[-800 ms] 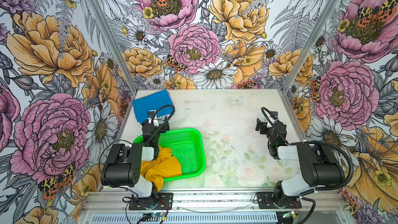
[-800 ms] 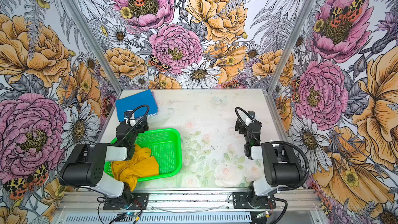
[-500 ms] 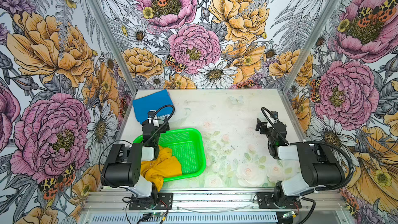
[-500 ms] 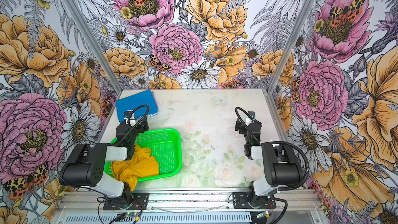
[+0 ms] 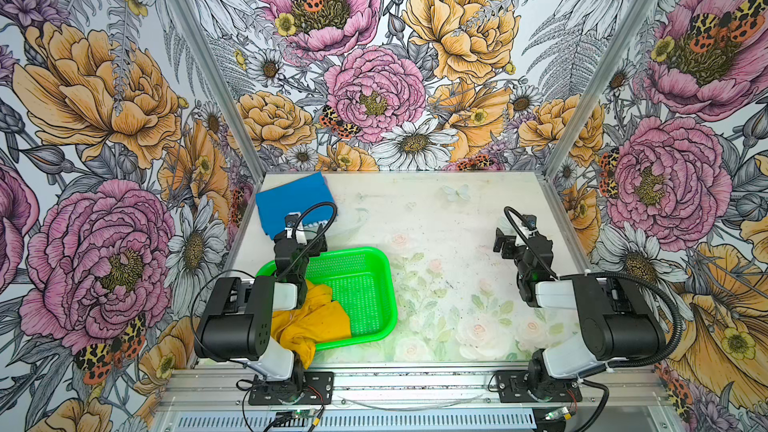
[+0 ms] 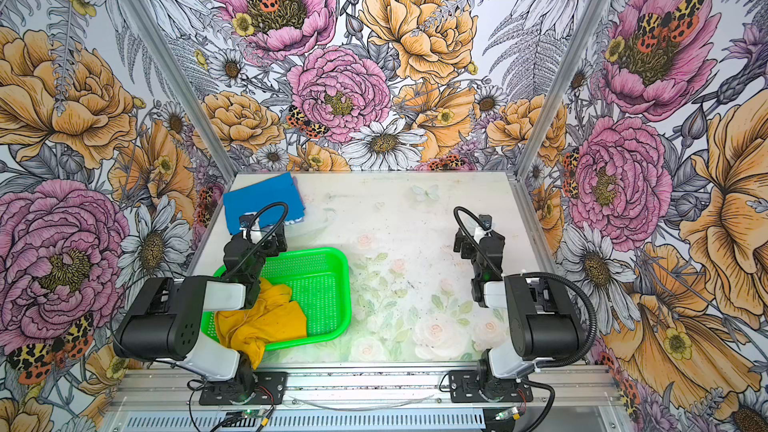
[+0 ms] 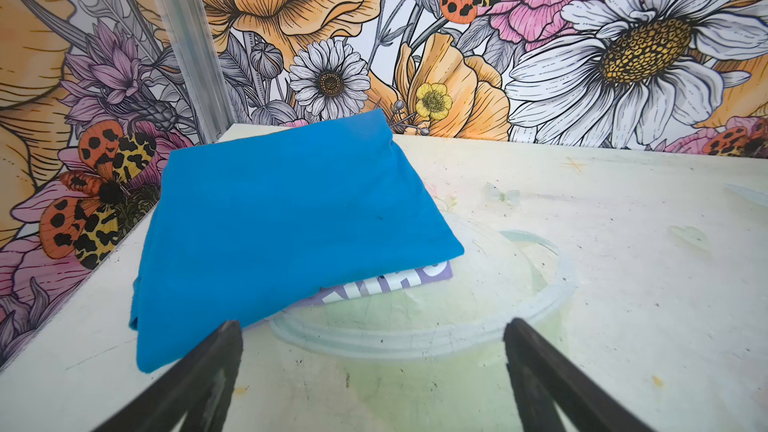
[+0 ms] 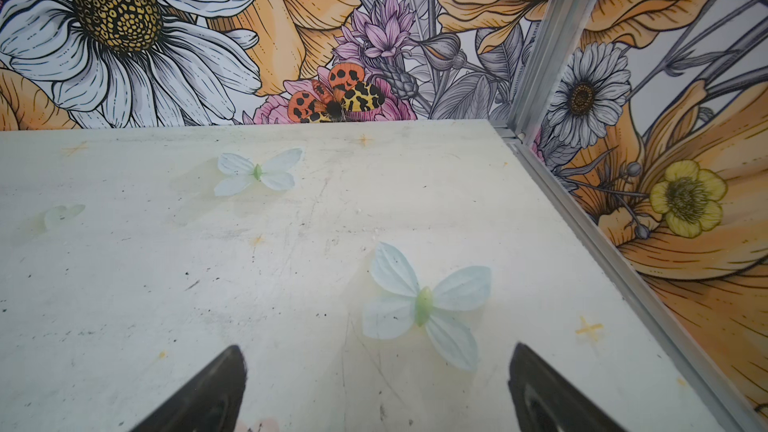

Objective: Fold and stack the t-shirts
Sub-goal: 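Reach the left gripper down into the green basket onto the yellow shirt, then lift the yellow shirt with the left gripper while the right reaches the basket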

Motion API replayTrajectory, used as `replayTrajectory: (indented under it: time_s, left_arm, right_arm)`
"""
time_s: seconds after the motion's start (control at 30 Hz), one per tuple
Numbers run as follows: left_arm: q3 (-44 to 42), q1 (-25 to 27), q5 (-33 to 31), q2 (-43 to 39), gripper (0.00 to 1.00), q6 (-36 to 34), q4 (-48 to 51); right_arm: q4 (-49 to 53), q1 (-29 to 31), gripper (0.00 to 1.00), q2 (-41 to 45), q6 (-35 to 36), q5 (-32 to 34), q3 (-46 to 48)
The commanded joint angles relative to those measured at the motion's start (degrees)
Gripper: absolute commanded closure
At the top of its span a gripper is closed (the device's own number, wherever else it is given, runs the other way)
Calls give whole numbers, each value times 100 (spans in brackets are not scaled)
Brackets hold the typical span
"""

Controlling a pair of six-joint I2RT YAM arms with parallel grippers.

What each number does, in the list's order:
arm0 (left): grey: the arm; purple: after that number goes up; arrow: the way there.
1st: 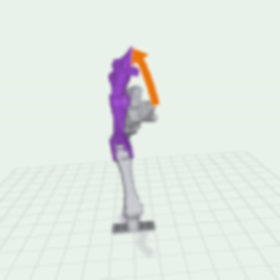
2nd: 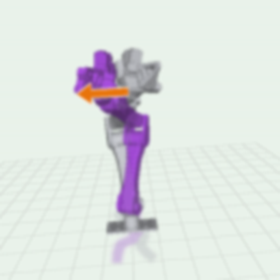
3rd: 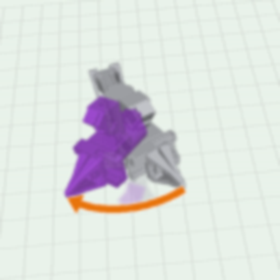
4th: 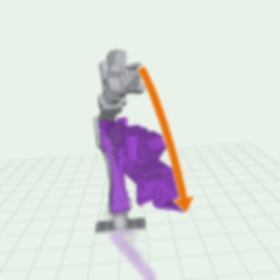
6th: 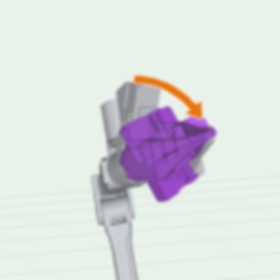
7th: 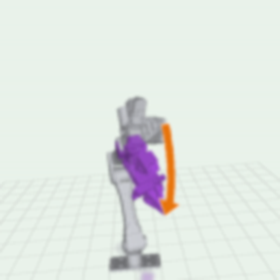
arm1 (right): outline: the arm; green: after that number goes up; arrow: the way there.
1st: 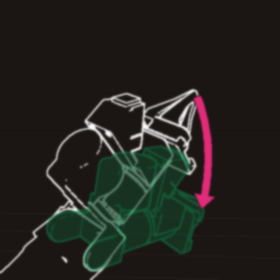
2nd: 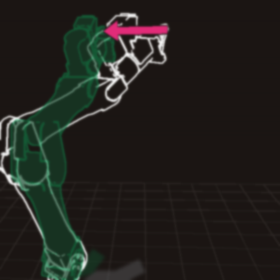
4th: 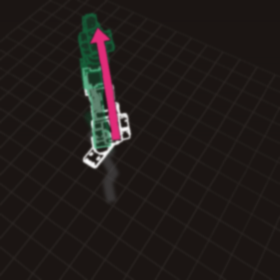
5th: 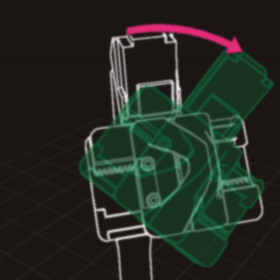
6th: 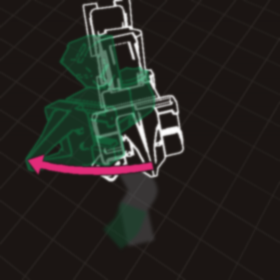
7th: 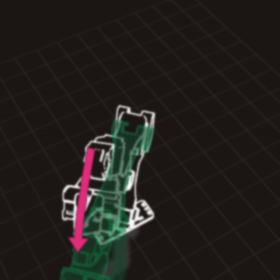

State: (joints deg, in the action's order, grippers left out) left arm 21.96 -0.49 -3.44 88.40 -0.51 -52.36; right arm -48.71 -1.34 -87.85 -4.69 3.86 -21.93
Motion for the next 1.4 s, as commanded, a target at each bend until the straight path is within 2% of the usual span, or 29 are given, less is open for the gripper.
replayTrajectory:
  time_s: [0.0,0.07,0.17,0.27,0.37,0.47,0.53,0.63,0.73,0.8,0.87,0.97,1.07,1.1,1.17,1.2,1.23,1.27,1.37]
  left_arm:
    - [345,247,-1014,-358,1,-41,814]
    - [820,489,-1938,-681,1,36,1989]
    - [1610,795,-3232,-1083,1,626,3859]
    - [2227,1235,-4387,-1502,1,1651,5780]
    - [2783,1753,-4959,-1850,1,2958,8070]
    - [3160,2288,-4594,-2076,1,3776,9791]
    - [3202,2769,-4370,-2282,1,4416,10676]
    - [2970,3322,-3950,-2654,1,5221,11436]
    - [2575,3548,-3338,-3093,1,5744,11694]
    - [2267,3569,-2996,-3368,1,6040,11736]
    - [1943,3549,-2918,-3599,1,6345,11813]
    - [1566,3205,-2676,-3742,1,6524,11739]
    - [1270,2719,-2373,-3753,4,6376,11324]
    - [1174,2535,-2252,-3747,10,6254,11131]
    - [1045,2153,-2060,-3727,28,5998,10802]
    - [1008,1922,-1943,-3734,52,5810,10620]
    - [1043,1711,-1830,-3761,82,5603,10497]
    - [1118,1577,-1770,-3833,98,5420,10414]
    - [1629,1441,-1781,-4131,100,4683,10263]
  right_arm:
    - [-78,57,1,-30,46,185,-77]
    - [-79,60,0,-30,40,177,-76]
    - [-83,60,1,-30,43,190,-79]
    - [-84,55,1,-24,42,194,-81]
    - [-87,61,1,-21,46,190,-70]
    - [197,78,0,97,86,160,-200]
    - [1489,197,1,461,183,285,-756]
    - [2984,413,1,748,306,157,-1571]
    - [4350,757,0,1030,21,-421,-2409]
    - [5143,1112,1,1101,-58,-619,-2899]
    - [5813,1564,1,1148,-118,-847,-3307]
    - [6179,2163,1,1311,-314,-1145,-3488]
    - [6222,2768,1,1468,-656,-1544,-3573]
    - [6218,3004,1,1459,-760,-1694,-3638]
    - [6228,3485,1,1352,-940,-1885,-3803]
    - [6233,3753,0,1268,-1026,-1985,-3892]
    - [6223,4018,0,1127,-1119,-2007,-3990]
    - [6221,4221,1,1011,-1191,-2005,-4084]
    - [6223,4892,1,396,-1463,-1967,-4456]
